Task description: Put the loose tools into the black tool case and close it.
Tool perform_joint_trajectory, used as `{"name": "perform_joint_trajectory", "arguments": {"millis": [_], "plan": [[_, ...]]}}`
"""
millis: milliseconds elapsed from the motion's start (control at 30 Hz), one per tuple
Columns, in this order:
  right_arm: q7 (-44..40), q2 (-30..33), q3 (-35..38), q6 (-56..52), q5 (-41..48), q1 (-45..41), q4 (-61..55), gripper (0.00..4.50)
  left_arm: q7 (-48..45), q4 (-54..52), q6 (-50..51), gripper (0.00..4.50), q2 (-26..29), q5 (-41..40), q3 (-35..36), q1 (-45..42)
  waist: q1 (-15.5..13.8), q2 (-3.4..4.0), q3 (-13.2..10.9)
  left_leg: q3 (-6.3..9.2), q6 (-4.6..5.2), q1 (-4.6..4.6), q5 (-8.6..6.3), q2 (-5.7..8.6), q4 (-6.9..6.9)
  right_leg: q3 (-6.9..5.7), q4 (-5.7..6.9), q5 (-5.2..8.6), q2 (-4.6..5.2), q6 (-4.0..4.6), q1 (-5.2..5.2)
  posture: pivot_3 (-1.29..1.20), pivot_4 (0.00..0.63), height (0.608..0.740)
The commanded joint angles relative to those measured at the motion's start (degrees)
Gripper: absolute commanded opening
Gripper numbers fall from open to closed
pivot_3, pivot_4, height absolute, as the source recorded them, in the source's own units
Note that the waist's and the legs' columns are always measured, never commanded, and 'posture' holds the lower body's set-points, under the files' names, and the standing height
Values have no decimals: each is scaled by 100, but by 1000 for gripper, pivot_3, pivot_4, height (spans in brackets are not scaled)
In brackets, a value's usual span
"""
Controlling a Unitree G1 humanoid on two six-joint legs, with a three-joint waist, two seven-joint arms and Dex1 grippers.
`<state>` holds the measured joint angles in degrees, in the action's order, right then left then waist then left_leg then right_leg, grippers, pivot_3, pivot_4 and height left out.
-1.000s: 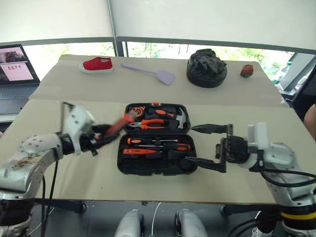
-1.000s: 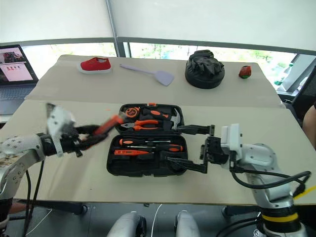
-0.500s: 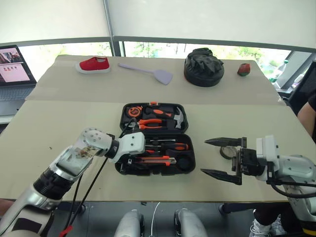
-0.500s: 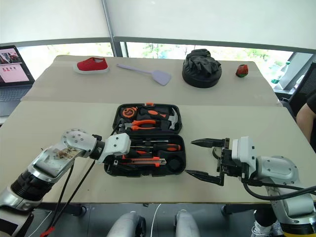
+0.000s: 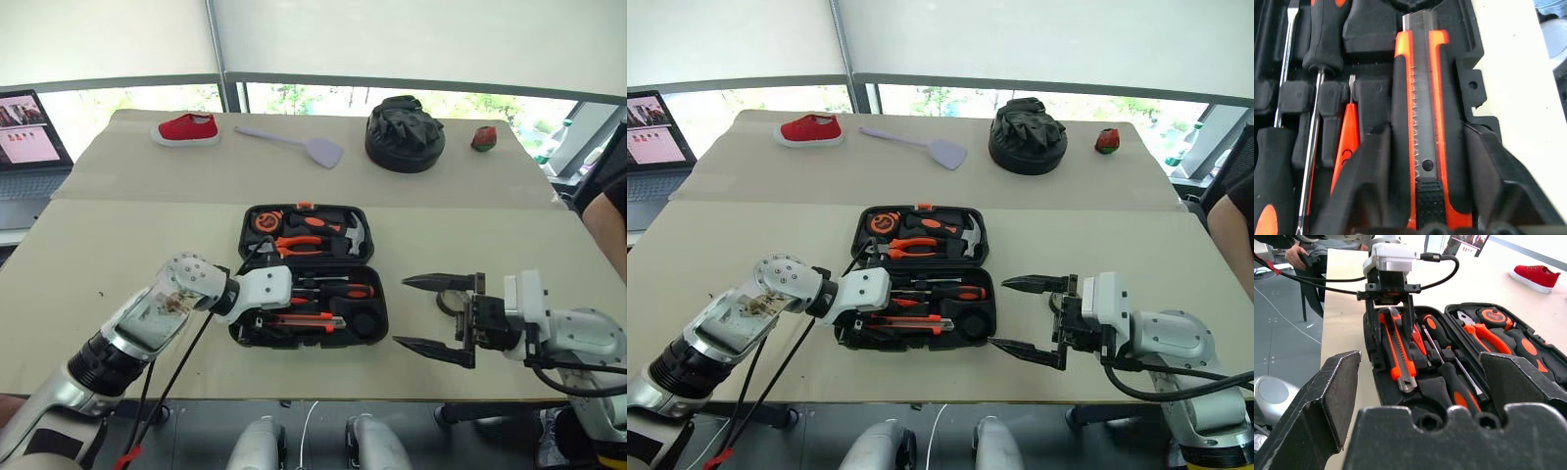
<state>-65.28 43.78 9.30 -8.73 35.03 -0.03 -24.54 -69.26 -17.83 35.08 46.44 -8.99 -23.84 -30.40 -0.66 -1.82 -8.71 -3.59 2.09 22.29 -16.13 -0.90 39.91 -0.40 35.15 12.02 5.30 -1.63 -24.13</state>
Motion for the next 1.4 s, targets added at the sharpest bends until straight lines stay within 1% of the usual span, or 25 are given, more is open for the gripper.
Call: {"name": "perform_joint_trajectory", "arguments": {"millis": [33, 67, 100, 333, 433, 533, 567, 667, 700, 767, 867, 1000, 1167, 1267, 1400], "plan": [[-33, 6, 19, -15, 61, -113, -9, 4500, 64, -114, -60, 3933, -97, -47, 3, 195, -3, 0, 0, 0, 0, 0, 0, 0, 0, 0, 0, 0, 1, 0, 0, 0, 150, 740], [-44, 4, 16, -8, 57, -119, 7, 4500, 80, -129, -75, 4276, -125, -80, 56, 199, -11, 0, 0, 0, 0, 0, 0, 1, 0, 0, 0, 0, 2, 0, 1, 0, 150, 740], [-40, -20, -12, -4, 47, -128, 22, 4500, 110, -150, -83, 4428, -215, -228, 250, 171, -17, 0, 0, 0, 0, 2, 0, 1, 1, 0, 0, 0, 4, -1, 1, 0, 150, 740], [-30, -163, -144, 69, -23, -175, 161, 4500, 143, -16, -356, 4428, -600, -831, 1034, 29, -9, -1, -1, 4, 2, 14, -1, 0, 16, -3, 3, -1, 5, -2, -3, 0, 150, 740], [1, -250, -197, 103, -68, -206, 209, 4500, 5, 85, -737, 3679, -597, -867, 1100, 141, -2, -1, 0, 5, 2, 8, -1, 1, 15, -2, 6, -1, 3, -1, -1, 0, 150, 740], [15, -325, -233, 132, -116, -218, 240, 4500, 56, 212, -1007, 2456, -694, -809, 1084, 275, 2, -1, 0, 4, 2, 8, -1, 1, 14, 0, 6, -1, 1, -1, -2, 0, 150, 740], [24, -354, -241, 139, -127, -219, 242, 4500, 80, 286, -1179, 2238, -720, -732, 1039, 348, 0, -1, 0, 4, 2, 9, -1, 1, 15, 0, 7, -1, 1, -1, -2, 0, 150, 740], [54, -407, -255, 158, -155, -227, 248, 4500, 152, 419, -1561, 987, -737, -490, 874, 651, 0, 0, 0, 4, 2, 8, -1, 2, 14, 0, 6, -1, 2, -1, -2, 0, 150, 740], [63, -415, -252, 160, -158, -228, 253, 4500, 207, 457, -1593, 643, -768, -457, 865, 703, -1, 0, 0, 3, 2, 7, -1, 2, 15, 0, 7, -1, 2, -1, -1, 0, 150, 740], [64, -420, -244, 173, -167, -218, 260, 4500, 228, 521, -1643, 112, -793, -423, 832, 776, -1, 0, 0, 3, 2, 9, -1, 1, 15, 0, 7, -1, 2, 0, -2, 0, 150, 740], [70, -426, -243, 172, -177, -207, 257, 4500, 58, 568, -1851, 112, -721, -334, 707, 889, -17, 0, 0, 4, 2, 9, -1, 1, 16, -2, 8, -2, 3, 0, -2, 0, 150, 740], [84, -428, -245, 142, -166, -195, 226, 4500, 359, 784, -1675, 112, -801, -83, 583, 974, -14, 0, 0, 3, 2, 8, -1, 0, 15, -1, 8, -2, 4, 0, 0, 0, 150, 740], [88, -426, -254, 125, -153, -191, 202, 4500, 422, 844, -1275, 112, -742, 87, 350, 1106, -28, 3, 2, 5, 2, -7, -1, -1, 17, -2, 11, -2, 8, -1, 17, 0, 150, 740], [103, -439, -264, 123, -152, -197, 193, 4500, 583, 850, -641, 112, -817, -60, 328, 1205, -21, 13, 10, 5, 2, -26, -1, -2, 14, -1, 9, -1, 8, -2, 35, 0, 150, 740], [122, -459, -278, 139, -166, -211, 201, 4500, 784, 1068, -480, 112, -778, 171, 159, 1364, -4, 26, 33, 7, 4, -94, -3, -5, -7, -3, -8, 5, 6, -5, 100, 0, 150, 740]]}}
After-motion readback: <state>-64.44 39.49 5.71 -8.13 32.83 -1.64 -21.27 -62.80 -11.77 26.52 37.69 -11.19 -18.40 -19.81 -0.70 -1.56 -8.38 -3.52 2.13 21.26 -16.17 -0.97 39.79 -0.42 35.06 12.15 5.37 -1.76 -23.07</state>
